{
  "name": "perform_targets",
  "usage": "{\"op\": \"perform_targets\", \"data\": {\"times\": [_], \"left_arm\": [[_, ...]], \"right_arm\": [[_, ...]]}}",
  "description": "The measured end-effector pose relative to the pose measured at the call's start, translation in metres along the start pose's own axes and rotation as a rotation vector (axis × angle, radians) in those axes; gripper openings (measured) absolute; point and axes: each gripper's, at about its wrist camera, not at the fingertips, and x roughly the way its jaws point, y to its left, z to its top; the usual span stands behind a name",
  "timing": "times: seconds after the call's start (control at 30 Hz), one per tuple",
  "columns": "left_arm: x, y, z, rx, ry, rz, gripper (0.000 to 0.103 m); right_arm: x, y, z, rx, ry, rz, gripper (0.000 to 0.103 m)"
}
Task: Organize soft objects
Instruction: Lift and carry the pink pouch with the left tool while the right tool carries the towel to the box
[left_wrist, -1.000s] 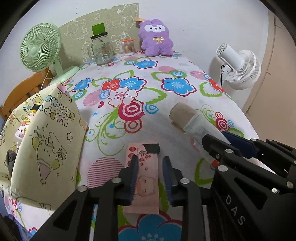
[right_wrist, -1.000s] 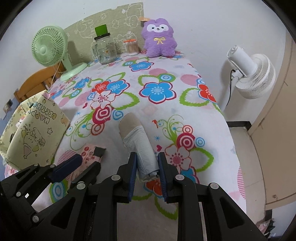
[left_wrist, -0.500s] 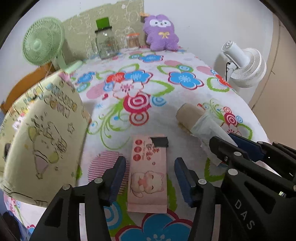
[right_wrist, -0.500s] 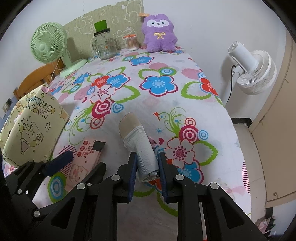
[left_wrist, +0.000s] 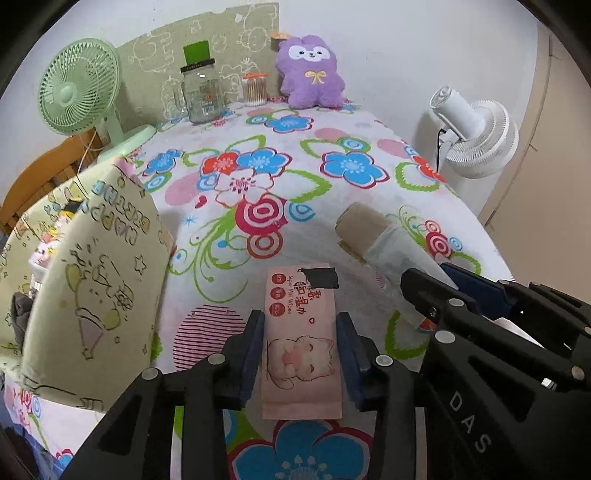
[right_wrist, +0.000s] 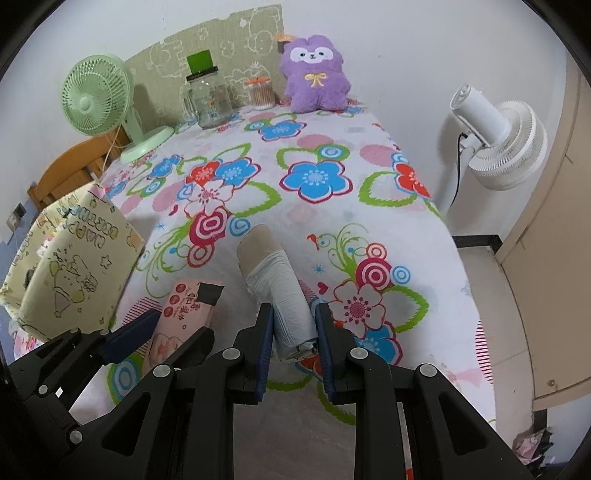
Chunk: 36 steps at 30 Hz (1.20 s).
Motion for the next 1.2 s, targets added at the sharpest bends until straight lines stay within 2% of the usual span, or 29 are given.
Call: {"op": "perform_targets", "data": {"times": [0.8, 1.2], "left_arm": [[-0.085, 0.005, 0.024, 0.032, -0.162, -0.01, 0.039], [-0.111, 0.021, 0.027, 0.033, -0.213, -0.001, 0.039]], "right_arm": [[-0.094, 0.018, 0.023, 0.001, -0.192, -0.029, 0.026], [-0.12, 0.038, 0.029, -0.004, -0.241, -0.032, 0.026]]}}
